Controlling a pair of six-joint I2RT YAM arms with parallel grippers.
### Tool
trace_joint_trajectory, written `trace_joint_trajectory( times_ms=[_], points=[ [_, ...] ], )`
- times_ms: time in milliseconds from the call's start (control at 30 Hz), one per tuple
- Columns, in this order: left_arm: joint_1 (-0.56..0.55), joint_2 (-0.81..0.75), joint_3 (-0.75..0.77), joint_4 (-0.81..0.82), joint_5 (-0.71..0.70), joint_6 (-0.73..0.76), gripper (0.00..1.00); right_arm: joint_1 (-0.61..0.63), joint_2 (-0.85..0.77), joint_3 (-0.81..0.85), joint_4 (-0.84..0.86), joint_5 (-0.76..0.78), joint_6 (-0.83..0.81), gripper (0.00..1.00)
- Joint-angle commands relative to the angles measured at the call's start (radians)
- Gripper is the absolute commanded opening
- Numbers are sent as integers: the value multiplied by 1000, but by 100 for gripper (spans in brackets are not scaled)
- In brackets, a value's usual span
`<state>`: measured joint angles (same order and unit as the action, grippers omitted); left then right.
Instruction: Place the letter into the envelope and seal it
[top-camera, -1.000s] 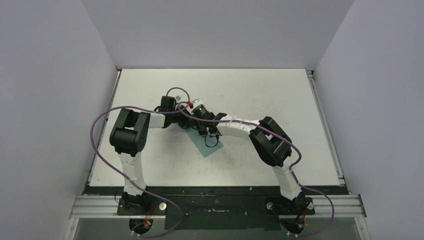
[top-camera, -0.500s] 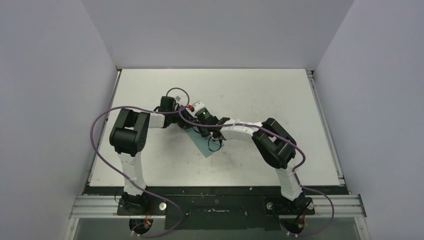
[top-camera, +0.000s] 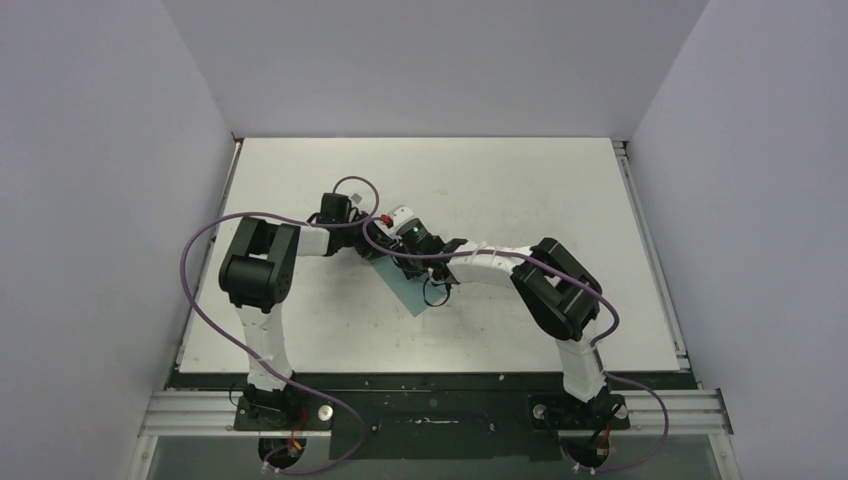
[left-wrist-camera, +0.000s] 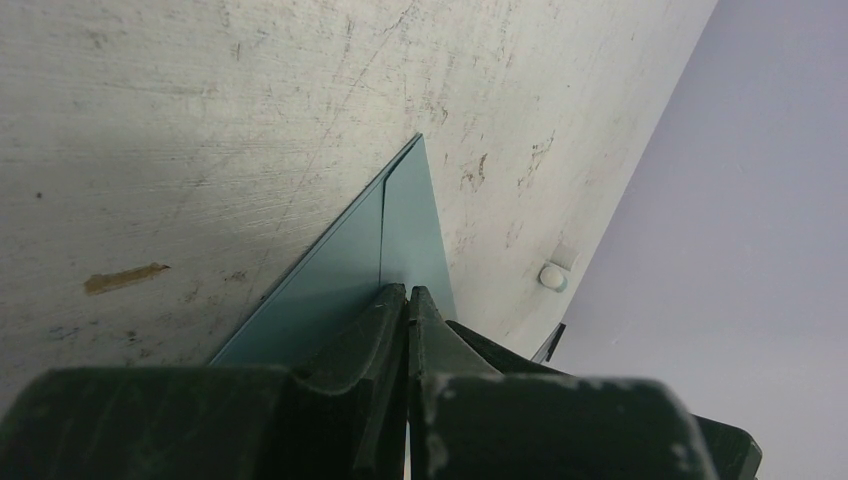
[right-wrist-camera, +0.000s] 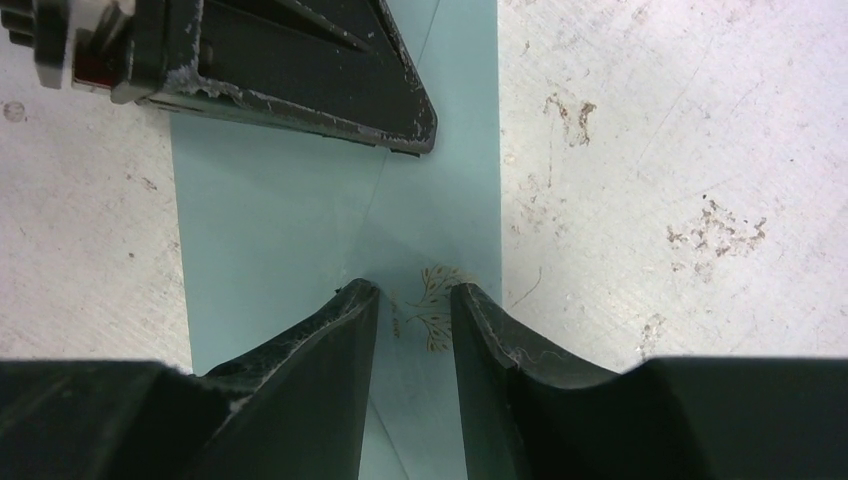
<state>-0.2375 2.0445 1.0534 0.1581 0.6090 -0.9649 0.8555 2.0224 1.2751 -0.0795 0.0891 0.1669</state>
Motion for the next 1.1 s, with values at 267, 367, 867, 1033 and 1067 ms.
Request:
trace_joint_trajectory(
  times_ms=[267, 367, 867, 1033, 1067],
  points=[
    [13, 70, -32, -193, -122, 69, 0, -11, 12, -104, -357, -58, -27, 36],
    [14, 71, -27, -199, -123, 72, 0, -20, 0, -111, -380, -41, -20, 35],
    [17, 65, 8, -223, -112, 85, 0, -138, -172, -86, -452, -80, 51, 17],
    [17, 62, 23, -235, -100, 92, 0, -116, -137, 47, -385, -148, 60, 26],
    [17, 61, 26, -236, -98, 93, 0, -106, -111, 79, -379, -142, 58, 27]
  ],
)
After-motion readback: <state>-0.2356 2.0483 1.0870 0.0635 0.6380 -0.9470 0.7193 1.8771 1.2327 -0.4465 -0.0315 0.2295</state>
